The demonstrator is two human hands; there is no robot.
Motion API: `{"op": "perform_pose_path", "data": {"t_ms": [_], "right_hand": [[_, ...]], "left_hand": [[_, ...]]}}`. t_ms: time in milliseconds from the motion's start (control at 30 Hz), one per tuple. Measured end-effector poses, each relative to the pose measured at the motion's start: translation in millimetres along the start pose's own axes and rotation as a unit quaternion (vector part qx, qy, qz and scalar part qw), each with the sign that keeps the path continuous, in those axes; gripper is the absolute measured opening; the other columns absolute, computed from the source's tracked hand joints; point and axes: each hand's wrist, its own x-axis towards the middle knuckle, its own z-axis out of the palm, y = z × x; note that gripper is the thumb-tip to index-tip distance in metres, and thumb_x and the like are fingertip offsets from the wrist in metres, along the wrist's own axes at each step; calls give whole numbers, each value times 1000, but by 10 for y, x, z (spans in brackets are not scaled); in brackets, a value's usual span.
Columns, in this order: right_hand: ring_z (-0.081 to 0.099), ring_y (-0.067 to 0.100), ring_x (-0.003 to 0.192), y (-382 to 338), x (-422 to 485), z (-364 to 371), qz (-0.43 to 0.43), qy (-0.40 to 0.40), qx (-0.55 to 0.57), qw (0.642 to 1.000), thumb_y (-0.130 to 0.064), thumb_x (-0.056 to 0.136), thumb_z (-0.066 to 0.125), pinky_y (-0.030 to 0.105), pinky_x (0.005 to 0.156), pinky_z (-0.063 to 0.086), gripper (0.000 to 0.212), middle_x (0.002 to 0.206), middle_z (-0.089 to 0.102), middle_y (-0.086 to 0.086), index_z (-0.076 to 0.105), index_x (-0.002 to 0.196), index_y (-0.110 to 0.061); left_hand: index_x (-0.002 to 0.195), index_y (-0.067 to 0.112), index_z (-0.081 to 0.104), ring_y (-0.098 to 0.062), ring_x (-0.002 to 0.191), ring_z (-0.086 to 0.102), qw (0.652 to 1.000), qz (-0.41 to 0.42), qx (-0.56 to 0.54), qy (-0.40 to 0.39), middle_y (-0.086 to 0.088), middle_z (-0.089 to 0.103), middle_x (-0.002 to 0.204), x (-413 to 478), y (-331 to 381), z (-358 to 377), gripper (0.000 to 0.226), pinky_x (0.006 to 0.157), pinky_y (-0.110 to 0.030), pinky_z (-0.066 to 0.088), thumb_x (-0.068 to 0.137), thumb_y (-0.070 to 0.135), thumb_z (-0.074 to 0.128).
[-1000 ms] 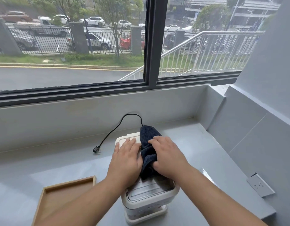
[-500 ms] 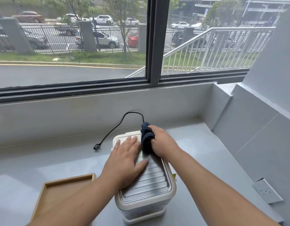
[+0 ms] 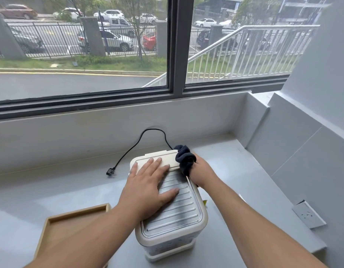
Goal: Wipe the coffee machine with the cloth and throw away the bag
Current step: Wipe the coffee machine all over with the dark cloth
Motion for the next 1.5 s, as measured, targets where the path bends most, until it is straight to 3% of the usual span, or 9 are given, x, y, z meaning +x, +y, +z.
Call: {"op": "perform_pose_path", "data": {"t_ms": [67,133,700,867,933,1067,1167,1267,1500], "right_hand": [[68,3,100,4,-116,-14,7,9,-4,1000,-18,95,55,21,86,51,28,107,75,-15,72,103,-39],[62,-14,88,-3,-245,-31,10,14,-27,999,-20,91,55,7,68,43,39,92,72,-28,67,92,-57],[67,2,95,74,-1069,-105,-8,24,-47,999,-12,82,47,27,81,52,51,99,74,-23,68,109,-51],[61,-11,101,-2,-1313,-92,4,40,-51,998,-19,74,42,12,82,48,66,106,68,-39,57,108,-73],[62,-10,94,42,-1403,-83,21,37,-48,998,-24,74,42,12,74,47,58,100,69,-37,60,107,-68],[63,8,70,187,-1598,-30,67,62,-28,995,-31,79,42,33,67,53,32,80,71,-11,66,99,-37],[64,21,74,198,-1744,26,75,76,-44,993,-33,80,41,42,73,56,26,82,70,-5,60,97,-33],[64,16,85,180,-1870,142,64,113,-85,988,-34,86,48,41,75,55,16,94,67,-10,51,102,-35],[66,35,100,212,-2106,508,36,216,-190,957,-26,88,71,40,68,48,54,124,61,1,36,129,-22]], "left_hand": [[160,47,29,-5,161,2,1000,0,-7,1,19,13,175,3,-2,0,93,129,-43,-14,80,94,26],[159,47,31,-5,161,3,1000,-4,-16,4,19,15,174,-2,1,1,93,129,-43,-14,79,94,27],[160,46,31,-9,162,8,1000,2,-10,9,16,19,174,5,-8,1,96,131,-48,-4,78,95,24],[159,46,32,-10,162,9,1000,4,-10,11,15,20,174,5,-4,4,94,131,-49,-3,79,95,26],[159,45,32,-10,162,10,1000,5,-11,10,14,21,174,1,1,-3,94,131,-50,-2,79,94,27],[159,44,33,-11,162,10,1000,7,-14,8,13,21,174,-9,5,-27,93,131,-50,-2,80,93,28],[159,43,33,-11,162,10,1000,7,-15,7,12,22,174,-16,13,-37,94,131,-50,-2,80,93,28],[159,42,34,-12,162,10,1000,6,-17,6,11,23,174,-24,12,-37,94,131,-51,-2,80,92,28],[159,38,36,-17,162,14,999,13,-30,12,6,26,173,-81,16,-67,90,131,-51,0,84,86,28]]}}
